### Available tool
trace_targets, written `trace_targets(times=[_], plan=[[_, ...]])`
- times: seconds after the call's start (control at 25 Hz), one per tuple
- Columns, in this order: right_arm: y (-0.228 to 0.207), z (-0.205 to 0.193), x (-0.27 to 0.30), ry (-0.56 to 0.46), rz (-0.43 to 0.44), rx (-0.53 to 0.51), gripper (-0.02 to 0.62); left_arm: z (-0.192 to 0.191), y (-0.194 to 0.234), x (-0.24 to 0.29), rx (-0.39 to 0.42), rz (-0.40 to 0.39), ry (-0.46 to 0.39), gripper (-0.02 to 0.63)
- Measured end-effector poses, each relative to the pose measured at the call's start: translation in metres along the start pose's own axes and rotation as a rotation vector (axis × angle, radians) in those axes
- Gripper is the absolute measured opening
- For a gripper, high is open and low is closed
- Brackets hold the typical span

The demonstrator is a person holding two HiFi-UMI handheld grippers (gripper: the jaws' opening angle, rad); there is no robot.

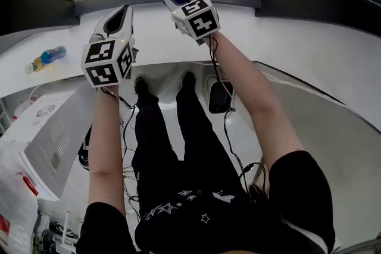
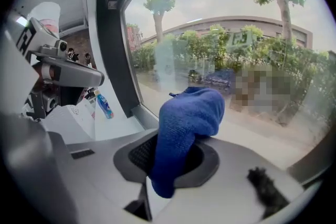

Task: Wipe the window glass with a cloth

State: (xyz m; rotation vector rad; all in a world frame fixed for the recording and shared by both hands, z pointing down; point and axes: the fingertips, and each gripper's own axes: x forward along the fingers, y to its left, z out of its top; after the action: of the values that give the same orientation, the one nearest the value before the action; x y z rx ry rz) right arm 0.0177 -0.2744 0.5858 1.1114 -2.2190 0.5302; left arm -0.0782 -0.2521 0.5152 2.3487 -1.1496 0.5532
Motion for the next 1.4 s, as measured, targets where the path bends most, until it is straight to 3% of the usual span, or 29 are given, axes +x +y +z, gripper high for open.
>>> trace_targets(times=[0.52,0.84,1.08,1.24,1.4], plan=[[-0.172,-0.105,-0.133,0.004,-0.245,0.179,0.072,0.006,-0.166,0.092,0.084,-0.172,0.054,0.008],[-0.228,-0.141,-0.179,0.009,-0.353,0.252,0.073,0.004,-0.217,0.121,0.121,-0.243,0.074,0.008],[-0.207,-0.141,-0.168,0.034,-0.319,0.247,0.072,0.001,-0.203,0.113,0.101,-0.222,0.069,0.008],[-0.149,-0.127,-0.131,0.072,-0.222,0.184,0.072,-0.008,-0.170,0.089,0.065,-0.184,0.059,0.008],[-0.076,-0.098,-0.076,0.098,-0.111,0.107,0.072,-0.020,-0.106,0.054,0.015,-0.122,0.050,0.008]])
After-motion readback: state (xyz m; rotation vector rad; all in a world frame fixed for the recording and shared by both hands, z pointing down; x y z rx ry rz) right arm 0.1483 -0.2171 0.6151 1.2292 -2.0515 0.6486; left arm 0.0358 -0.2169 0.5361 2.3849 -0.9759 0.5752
